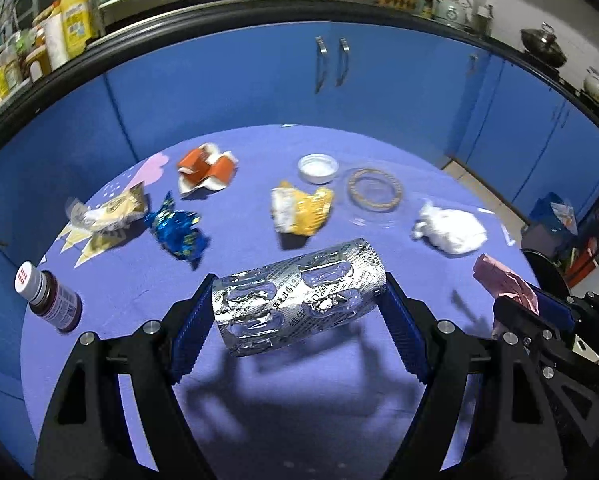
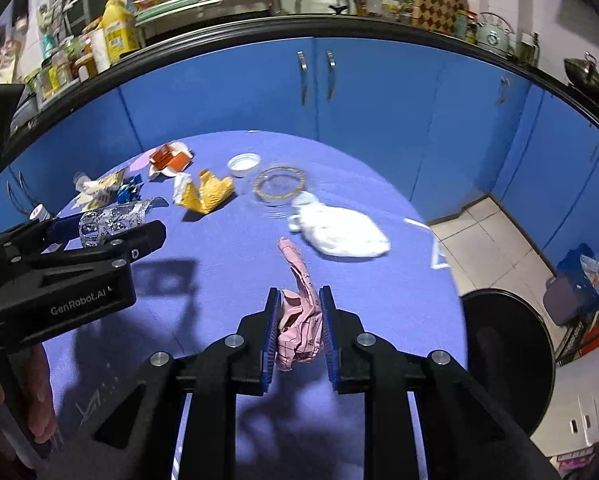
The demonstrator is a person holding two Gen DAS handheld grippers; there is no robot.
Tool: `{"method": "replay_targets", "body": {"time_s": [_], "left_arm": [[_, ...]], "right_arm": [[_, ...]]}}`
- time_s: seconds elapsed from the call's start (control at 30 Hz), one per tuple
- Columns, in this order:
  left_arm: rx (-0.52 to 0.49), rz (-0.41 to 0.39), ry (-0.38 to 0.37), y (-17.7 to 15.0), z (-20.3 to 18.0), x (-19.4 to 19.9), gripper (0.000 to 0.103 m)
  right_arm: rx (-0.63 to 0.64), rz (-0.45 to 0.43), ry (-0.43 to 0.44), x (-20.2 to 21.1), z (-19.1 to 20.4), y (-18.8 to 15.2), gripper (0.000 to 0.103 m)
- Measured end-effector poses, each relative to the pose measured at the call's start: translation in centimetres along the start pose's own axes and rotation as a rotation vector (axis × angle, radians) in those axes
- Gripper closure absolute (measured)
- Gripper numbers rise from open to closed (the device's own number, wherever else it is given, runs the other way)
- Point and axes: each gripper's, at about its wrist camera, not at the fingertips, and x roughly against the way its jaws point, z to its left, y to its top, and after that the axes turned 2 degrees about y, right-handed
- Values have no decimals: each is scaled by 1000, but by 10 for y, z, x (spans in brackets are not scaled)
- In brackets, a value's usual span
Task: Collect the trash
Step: 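Carry the pink wrapper and blister pack over the black bin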
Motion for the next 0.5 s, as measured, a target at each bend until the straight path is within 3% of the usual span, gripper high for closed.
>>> {"method": "replay_targets", "body": {"time_s": [0.5], "left_arm": [[-129,-47,-44,11,-81,25,25]], "right_arm": [[-102,-78,-70,49,-68,-12,83]]}}
